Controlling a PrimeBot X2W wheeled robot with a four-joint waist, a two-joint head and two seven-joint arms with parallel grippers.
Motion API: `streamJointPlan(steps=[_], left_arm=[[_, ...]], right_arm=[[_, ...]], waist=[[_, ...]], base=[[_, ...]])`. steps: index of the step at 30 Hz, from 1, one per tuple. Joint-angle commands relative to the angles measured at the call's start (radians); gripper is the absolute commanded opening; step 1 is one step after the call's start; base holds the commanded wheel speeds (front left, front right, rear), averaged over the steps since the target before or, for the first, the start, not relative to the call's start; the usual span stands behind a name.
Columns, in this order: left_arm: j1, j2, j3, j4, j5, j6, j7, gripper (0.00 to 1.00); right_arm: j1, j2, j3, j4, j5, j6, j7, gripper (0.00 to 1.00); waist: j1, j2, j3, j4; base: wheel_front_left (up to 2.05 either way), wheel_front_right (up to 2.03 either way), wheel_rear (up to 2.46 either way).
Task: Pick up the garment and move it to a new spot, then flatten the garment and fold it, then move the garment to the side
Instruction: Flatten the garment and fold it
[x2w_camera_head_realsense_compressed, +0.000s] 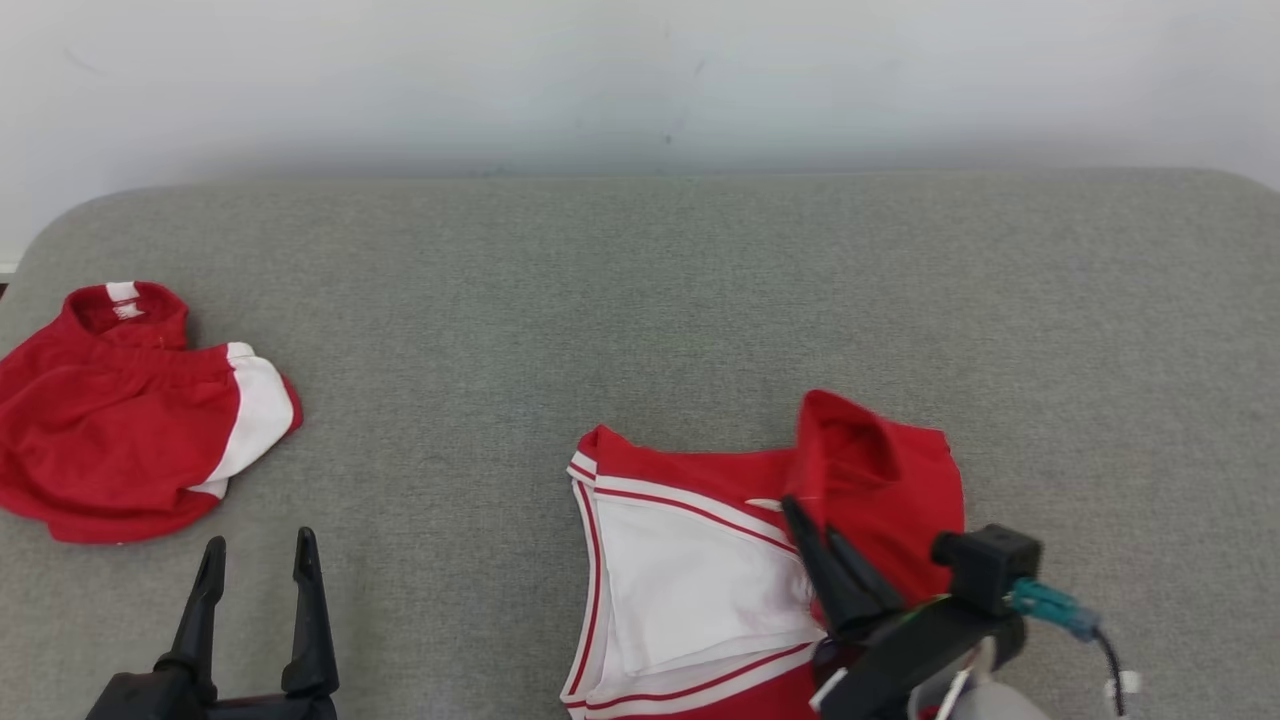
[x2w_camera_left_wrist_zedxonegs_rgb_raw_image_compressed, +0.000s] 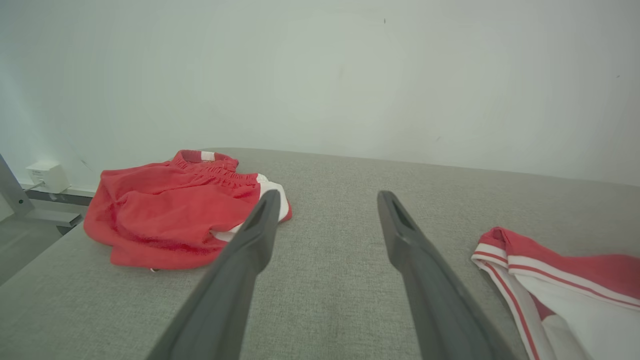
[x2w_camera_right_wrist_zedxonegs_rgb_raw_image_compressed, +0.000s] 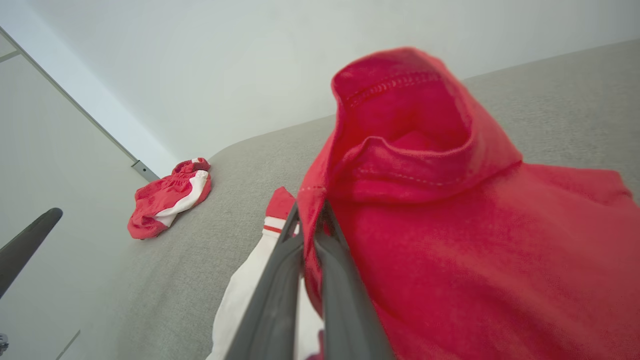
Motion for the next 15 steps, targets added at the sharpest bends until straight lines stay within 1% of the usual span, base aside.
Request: streamJointPlan(steps=[1, 7, 13, 15], left_arm=[[-0.01, 0.0, 0.0, 0.004, -0.01, 0.004, 0.0, 1.0], [-0.012, 0.0, 0.002, 0.02, -0.01, -0.008, 0.0, 1.0], [-0.015, 0.0, -0.003, 0.034, -0.013, -0.005, 0.0, 1.0], [-0.014, 0.0, -0.008, 0.037, -0.013, -0.003, 0.0, 1.0]], right_arm=[[-0.011, 0.02, 0.017, 0.005, -0.002, -0.003, 0.001, 0.0], [-0.044, 0.089, 0.087, 0.058, 0.0, -0.003, -0.021, 0.0], [-0.082, 0.131, 0.139, 0.141, 0.019, -0.003, -0.045, 0.0], [-0.088, 0.136, 0.157, 0.179, 0.032, -0.003, -0.047, 0.0]], waist=[[0.0, 0.0, -0.002, 0.016], [0.0, 0.0, -0.007, 0.046], [0.0, 0.0, -0.011, 0.064], [0.0, 0.0, -0.014, 0.067]], base=[[0.0, 0.0, 0.0], [0.0, 0.0, 0.0], [0.0, 0.0, 0.0], [0.0, 0.0, 0.0]])
